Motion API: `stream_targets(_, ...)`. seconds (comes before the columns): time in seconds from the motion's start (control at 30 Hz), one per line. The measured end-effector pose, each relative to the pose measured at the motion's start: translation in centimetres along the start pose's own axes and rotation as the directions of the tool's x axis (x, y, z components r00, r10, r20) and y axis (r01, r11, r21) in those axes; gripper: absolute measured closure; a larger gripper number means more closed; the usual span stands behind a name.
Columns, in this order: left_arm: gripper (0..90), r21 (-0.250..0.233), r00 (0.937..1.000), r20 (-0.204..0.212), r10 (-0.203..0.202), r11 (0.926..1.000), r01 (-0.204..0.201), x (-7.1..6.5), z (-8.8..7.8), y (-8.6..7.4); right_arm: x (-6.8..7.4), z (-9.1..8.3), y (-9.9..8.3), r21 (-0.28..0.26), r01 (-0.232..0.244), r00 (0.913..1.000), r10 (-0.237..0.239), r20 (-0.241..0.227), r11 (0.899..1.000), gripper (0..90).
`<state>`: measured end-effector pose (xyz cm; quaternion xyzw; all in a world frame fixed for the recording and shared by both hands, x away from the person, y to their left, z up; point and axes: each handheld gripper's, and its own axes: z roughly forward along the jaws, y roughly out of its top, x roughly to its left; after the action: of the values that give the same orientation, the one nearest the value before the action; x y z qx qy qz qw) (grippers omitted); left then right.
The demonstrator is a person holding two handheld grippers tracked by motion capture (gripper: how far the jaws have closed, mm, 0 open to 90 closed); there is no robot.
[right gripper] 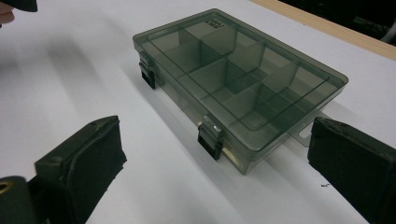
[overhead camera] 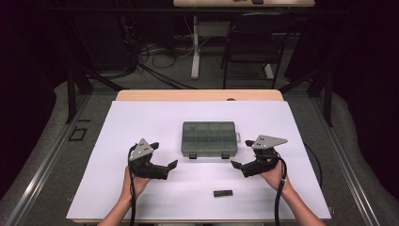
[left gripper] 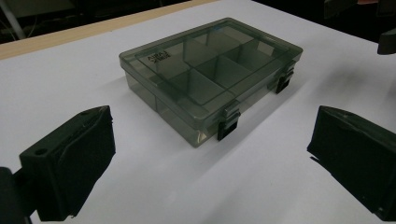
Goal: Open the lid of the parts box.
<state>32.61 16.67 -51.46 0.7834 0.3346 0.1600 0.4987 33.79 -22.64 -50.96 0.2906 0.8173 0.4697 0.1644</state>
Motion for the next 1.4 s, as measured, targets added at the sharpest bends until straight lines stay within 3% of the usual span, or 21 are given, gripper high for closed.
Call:
stream_targets(0.47, 0.0, 0.052, 0.9998, -0.015, -0.013, 0.9986, 0.013, 0.6, 3.4, 1.4, -2.1, 2.1, 0.6, 0.078, -0.042, 0.9990, 0.043, -0.007, 0.996, 3.0)
stream_targets(0.93, 0.7, 0.113, 0.9994, -0.002, -0.034, 0.9930, 0.034, 1.0, 5.9, 1.0, -3.0, 4.0, 0.5, 0.126, -0.074, 0.9969, 0.077, -0.016, 0.989, 3.8)
stream_targets(1.07, 1.9, 0.138, 1.0000, 0.003, 0.008, 0.9904, -0.008, 0.9, 6.4, 1.0, -3.0, 4.4, 0.3, 0.138, -0.068, 0.9973, 0.071, -0.017, 0.988, 4.2)
stream_targets(1.17, 2.7, 0.136, 1.0000, 0.003, 0.005, 0.9907, -0.006, 0.8, 6.7, 0.9, -2.7, 4.4, 0.2, 0.136, -0.063, 0.9976, 0.066, -0.018, 0.989, 4.8)
stream_targets(1.37, 6.5, 0.176, 0.9996, 0.000, 0.029, 0.9841, -0.029, 0.8, 7.6, 0.2, -2.7, 4.5, 0.0, 0.154, -0.059, 0.9982, 0.060, -0.005, 0.986, 7.1)
stream_targets(1.4, 7.3, 0.179, 0.9998, -0.001, 0.018, 0.9837, -0.017, 0.8, 7.7, 0.1, -2.7, 4.4, 0.0, 0.155, -0.055, 0.9984, 0.056, -0.002, 0.986, 7.5)
